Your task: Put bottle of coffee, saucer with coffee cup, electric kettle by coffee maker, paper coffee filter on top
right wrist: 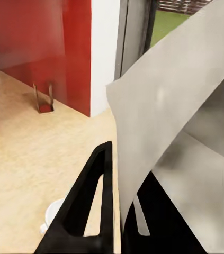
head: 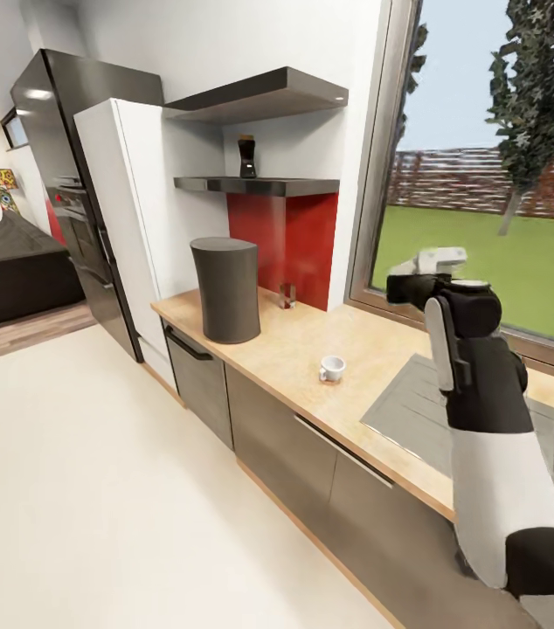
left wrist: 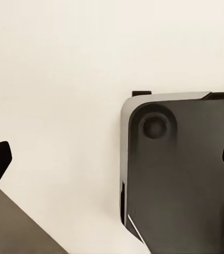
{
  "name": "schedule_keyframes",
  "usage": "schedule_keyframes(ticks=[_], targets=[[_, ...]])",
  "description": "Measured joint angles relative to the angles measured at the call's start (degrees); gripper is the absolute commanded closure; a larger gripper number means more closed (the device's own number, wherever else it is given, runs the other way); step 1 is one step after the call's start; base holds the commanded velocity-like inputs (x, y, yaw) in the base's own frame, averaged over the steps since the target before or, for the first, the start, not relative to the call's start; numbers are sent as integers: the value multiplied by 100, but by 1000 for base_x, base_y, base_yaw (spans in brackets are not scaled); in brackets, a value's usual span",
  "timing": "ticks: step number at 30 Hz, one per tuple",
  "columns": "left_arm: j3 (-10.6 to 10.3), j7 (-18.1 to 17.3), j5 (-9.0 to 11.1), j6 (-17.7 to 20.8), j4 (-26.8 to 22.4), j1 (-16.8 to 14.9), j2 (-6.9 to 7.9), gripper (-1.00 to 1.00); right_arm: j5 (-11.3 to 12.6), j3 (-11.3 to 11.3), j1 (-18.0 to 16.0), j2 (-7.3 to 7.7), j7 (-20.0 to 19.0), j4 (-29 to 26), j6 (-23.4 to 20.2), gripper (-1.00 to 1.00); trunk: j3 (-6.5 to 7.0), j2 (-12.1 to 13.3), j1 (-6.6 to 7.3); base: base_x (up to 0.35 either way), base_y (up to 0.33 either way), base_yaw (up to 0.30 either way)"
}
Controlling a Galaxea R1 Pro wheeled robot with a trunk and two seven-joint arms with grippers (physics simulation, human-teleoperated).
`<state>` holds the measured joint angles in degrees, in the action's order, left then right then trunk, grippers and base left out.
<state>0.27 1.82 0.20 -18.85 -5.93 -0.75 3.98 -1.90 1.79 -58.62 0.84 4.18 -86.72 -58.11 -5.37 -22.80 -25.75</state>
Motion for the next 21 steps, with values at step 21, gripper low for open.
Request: schedule_keyframes(ticks=[21], targets=[[-14, -9, -11, 6, 2, 0, 32, -100, -18, -30, -5348, -545, 44, 7522, -166, 100, 0, -2, 1, 0, 0, 0]])
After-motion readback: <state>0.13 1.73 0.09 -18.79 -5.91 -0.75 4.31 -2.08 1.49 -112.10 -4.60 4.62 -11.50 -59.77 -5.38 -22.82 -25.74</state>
